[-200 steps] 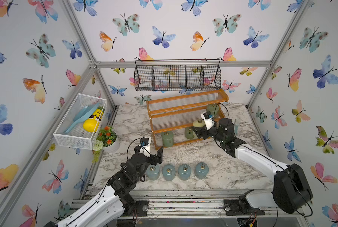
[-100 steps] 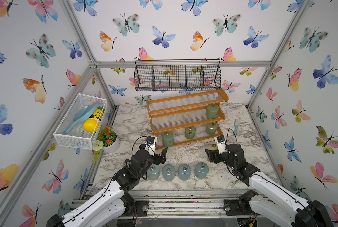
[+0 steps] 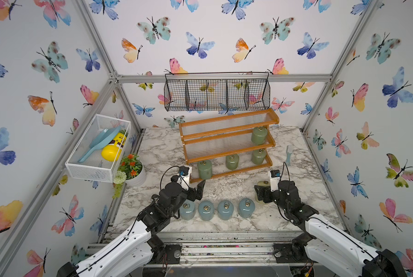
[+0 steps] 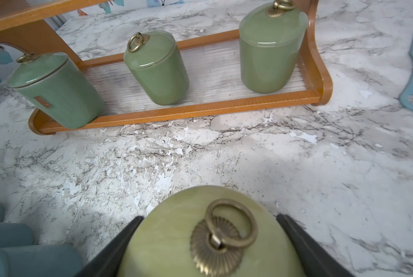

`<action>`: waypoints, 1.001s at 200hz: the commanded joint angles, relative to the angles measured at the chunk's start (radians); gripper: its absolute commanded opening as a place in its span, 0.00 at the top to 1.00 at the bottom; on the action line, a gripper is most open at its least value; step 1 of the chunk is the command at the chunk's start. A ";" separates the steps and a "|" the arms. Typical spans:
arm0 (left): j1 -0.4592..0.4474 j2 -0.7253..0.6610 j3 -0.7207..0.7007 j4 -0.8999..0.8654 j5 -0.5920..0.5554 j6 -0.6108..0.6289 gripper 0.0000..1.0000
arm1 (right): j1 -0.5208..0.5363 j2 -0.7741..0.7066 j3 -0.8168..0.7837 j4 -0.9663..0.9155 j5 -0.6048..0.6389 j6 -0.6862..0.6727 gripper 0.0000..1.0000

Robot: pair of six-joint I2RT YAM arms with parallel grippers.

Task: Remove the tea canisters from the shelf
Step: Place the tea canister at the center of the board.

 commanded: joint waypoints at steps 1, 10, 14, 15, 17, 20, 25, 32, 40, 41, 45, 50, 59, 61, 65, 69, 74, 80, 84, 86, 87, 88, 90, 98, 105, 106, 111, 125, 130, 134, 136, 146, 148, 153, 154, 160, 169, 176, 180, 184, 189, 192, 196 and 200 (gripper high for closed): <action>0.008 -0.013 0.017 0.006 0.015 0.012 0.02 | 0.004 -0.030 -0.006 0.039 0.054 0.063 0.23; 0.009 -0.013 0.017 0.008 0.016 0.012 0.02 | 0.009 -0.032 -0.011 0.028 0.065 0.075 0.23; 0.010 -0.013 0.014 0.008 0.017 0.012 0.02 | 0.009 -0.034 -0.013 0.023 0.071 0.080 0.23; 0.010 -0.013 0.014 0.008 0.018 0.012 0.02 | 0.009 -0.034 -0.013 0.022 0.072 0.082 0.23; 0.010 -0.012 0.015 0.008 0.018 0.012 0.02 | 0.010 -0.035 -0.015 0.019 0.074 0.085 0.23; 0.010 -0.013 0.016 0.009 0.019 0.012 0.02 | 0.010 -0.036 -0.017 0.017 0.076 0.089 0.23; 0.010 -0.013 0.016 0.009 0.021 0.012 0.02 | 0.010 -0.039 -0.019 0.014 0.082 0.094 0.23; 0.012 -0.013 0.013 0.009 0.024 0.012 0.02 | 0.012 -0.042 -0.025 0.009 0.090 0.101 0.23; 0.011 -0.013 0.012 0.010 0.026 0.011 0.02 | 0.013 -0.045 -0.030 0.005 0.097 0.109 0.23; 0.011 -0.013 0.012 0.011 0.026 0.011 0.02 | 0.013 -0.045 -0.031 0.005 0.098 0.109 0.23; 0.011 -0.012 0.013 0.010 0.027 0.011 0.02 | 0.013 -0.045 -0.033 0.005 0.099 0.110 0.23; 0.011 -0.012 0.011 0.010 0.027 0.011 0.02 | 0.013 -0.043 -0.036 0.005 0.100 0.113 0.23; 0.012 -0.013 0.011 0.011 0.032 0.013 0.02 | 0.015 -0.039 -0.040 0.002 0.106 0.120 0.22; 0.011 -0.012 0.010 0.011 0.034 0.014 0.02 | 0.016 -0.038 -0.041 0.002 0.107 0.121 0.22; 0.012 -0.013 0.010 0.012 0.038 0.016 0.02 | 0.017 -0.036 -0.043 0.002 0.107 0.124 0.22; 0.012 -0.014 0.010 0.013 0.045 0.019 0.02 | 0.018 -0.034 -0.044 0.001 0.108 0.125 0.22; 0.013 -0.014 0.010 0.013 0.052 0.022 0.02 | 0.019 -0.030 -0.046 -0.001 0.107 0.127 0.21; 0.013 -0.013 0.010 0.016 0.059 0.024 0.02 | 0.020 -0.027 -0.046 -0.003 0.106 0.128 0.21; 0.013 -0.014 0.009 0.018 0.061 0.024 0.02 | 0.021 -0.025 -0.048 -0.006 0.104 0.128 0.20; 0.013 -0.014 0.009 0.018 0.061 0.024 0.02 | 0.022 -0.023 -0.048 -0.008 0.104 0.128 0.20; 0.013 -0.014 0.009 0.018 0.061 0.024 0.02 | 0.022 -0.022 -0.048 -0.008 0.103 0.128 0.20; 0.013 -0.014 0.008 0.019 0.061 0.024 0.02 | 0.022 -0.022 -0.047 -0.008 0.103 0.128 0.20; 0.013 -0.014 0.007 0.020 0.061 0.024 0.02 | 0.022 -0.021 -0.047 -0.010 0.102 0.129 0.20; 0.013 -0.014 0.005 0.023 0.062 0.024 0.02 | 0.024 -0.020 -0.045 -0.011 0.098 0.129 0.19; 0.013 -0.014 0.002 0.025 0.066 0.024 0.02 | 0.024 -0.021 -0.043 -0.013 0.098 0.127 0.19; 0.013 -0.014 0.002 0.024 0.066 0.024 0.02 | 0.025 -0.021 -0.043 -0.015 0.098 0.128 0.18; 0.013 -0.014 0.002 0.025 0.069 0.024 0.02 | 0.025 -0.022 -0.042 -0.019 0.099 0.130 0.18; 0.013 -0.015 -0.002 0.026 0.076 0.024 0.02 | 0.027 -0.025 -0.039 -0.029 0.099 0.134 0.17; 0.013 -0.017 -0.003 0.028 0.076 0.024 0.02 | 0.028 -0.026 -0.039 -0.033 0.098 0.136 0.17; 0.013 -0.017 -0.005 0.029 0.075 0.024 0.01 | 0.028 -0.028 -0.039 -0.035 0.097 0.136 0.17; 0.013 -0.017 -0.005 0.030 0.075 0.024 0.02 | 0.029 -0.029 -0.039 -0.036 0.096 0.137 0.17; 0.013 -0.017 -0.008 0.034 0.073 0.024 0.02 | 0.032 -0.030 -0.038 -0.042 0.095 0.140 0.16; 0.013 -0.017 -0.007 0.035 0.073 0.024 0.01 | 0.032 -0.031 -0.039 -0.043 0.095 0.141 0.16; 0.013 -0.017 -0.010 0.036 0.072 0.024 0.01 | 0.032 -0.031 -0.038 -0.045 0.093 0.141 0.16; 0.013 -0.017 -0.010 0.037 0.072 0.024 0.02 | 0.032 -0.032 -0.039 -0.046 0.093 0.142 0.16; 0.013 -0.017 -0.010 0.037 0.071 0.024 0.02 | 0.033 -0.033 -0.039 -0.047 0.092 0.143 0.15; 0.013 -0.016 -0.011 0.040 0.069 0.024 0.02 | 0.035 -0.033 -0.037 -0.051 0.090 0.143 0.14; 0.013 -0.016 -0.012 0.041 0.067 0.024 0.02 | 0.037 -0.033 -0.036 -0.056 0.090 0.143 0.14; 0.013 -0.015 -0.013 0.042 0.066 0.024 0.02 | 0.038 -0.033 -0.034 -0.059 0.090 0.144 0.13; 0.013 -0.016 -0.013 0.041 0.064 0.024 0.01 | 0.038 -0.033 -0.033 -0.062 0.090 0.146 0.13; 0.013 -0.016 -0.014 0.040 0.063 0.024 0.02 | 0.040 -0.034 -0.032 -0.065 0.090 0.145 0.13; 0.013 -0.015 -0.014 0.040 0.063 0.024 0.02 | 0.040 -0.035 -0.031 -0.068 0.090 0.147 0.13; 0.013 -0.016 -0.014 0.039 0.061 0.024 0.02 | 0.041 -0.037 -0.030 -0.071 0.090 0.147 0.13; 0.013 -0.017 -0.015 0.040 0.060 0.024 0.02 | 0.042 -0.039 -0.029 -0.073 0.090 0.148 0.13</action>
